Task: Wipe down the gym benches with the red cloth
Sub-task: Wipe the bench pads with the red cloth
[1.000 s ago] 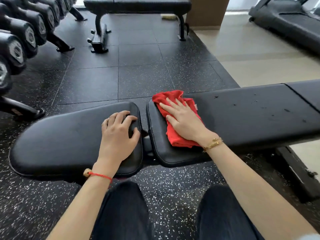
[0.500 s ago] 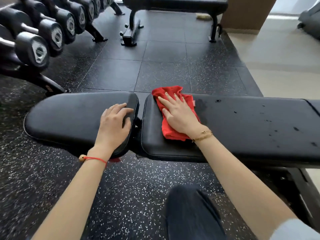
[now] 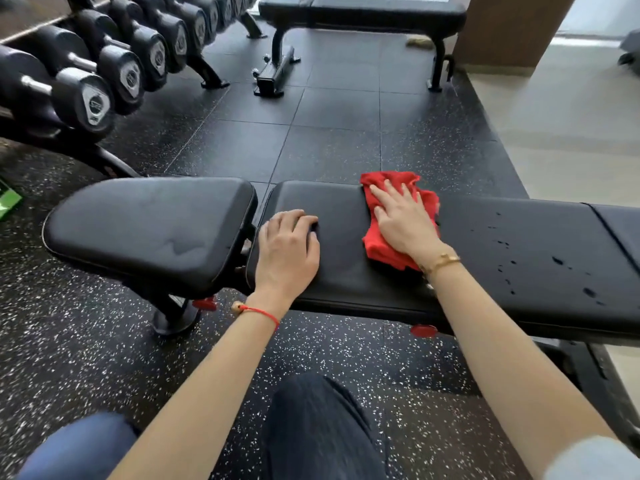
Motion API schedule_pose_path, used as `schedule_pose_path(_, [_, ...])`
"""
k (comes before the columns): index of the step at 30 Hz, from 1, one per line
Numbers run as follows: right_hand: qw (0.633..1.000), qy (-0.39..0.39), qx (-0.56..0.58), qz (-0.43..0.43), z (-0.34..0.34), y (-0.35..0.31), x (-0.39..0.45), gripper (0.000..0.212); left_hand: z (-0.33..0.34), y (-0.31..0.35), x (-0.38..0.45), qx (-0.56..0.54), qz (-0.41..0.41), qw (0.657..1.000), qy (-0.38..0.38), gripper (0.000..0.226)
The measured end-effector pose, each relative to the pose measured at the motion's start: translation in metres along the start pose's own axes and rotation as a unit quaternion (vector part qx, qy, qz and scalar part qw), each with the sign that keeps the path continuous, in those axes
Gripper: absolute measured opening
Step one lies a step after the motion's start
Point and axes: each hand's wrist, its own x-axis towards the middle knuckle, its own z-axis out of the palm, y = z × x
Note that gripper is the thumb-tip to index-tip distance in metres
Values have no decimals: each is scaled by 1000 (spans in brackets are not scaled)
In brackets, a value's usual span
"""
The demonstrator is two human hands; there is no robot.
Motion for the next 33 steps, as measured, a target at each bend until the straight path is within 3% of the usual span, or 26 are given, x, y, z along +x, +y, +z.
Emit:
schedule_pose_path(4, [996,-22,18,-82,11,-18,-8,51,2,-2,1,23,-10,1000,5,31])
schedule_pose_path(9, [989,-18,44,-140,6,8,-52,52,1,-2,-2,24,-5,1000,7,34])
schedule_pose_path(13, [994,-24,47,-98,-5,40,-39,51,3,2,-5,40,-11,999,13,34])
schedule_pose_path(17, [999,-19,24,-41,-7,29,8,51,4,3,-3,47,-20,999,18,34])
schedule_pose_path(22, [994,-27,36,-104,12,-26,-2,53,4,3,-3,43,-20,999,24,34])
schedule_pose_path(26, [986,-14,52,-157,15,-27,-48,53,5,-1,-3,38,-16,999,23,35])
schedule_pose_path(33, [992,-25,80,-99,-11,31,-52,56,7,-4,-4,38,-7,999,25,35])
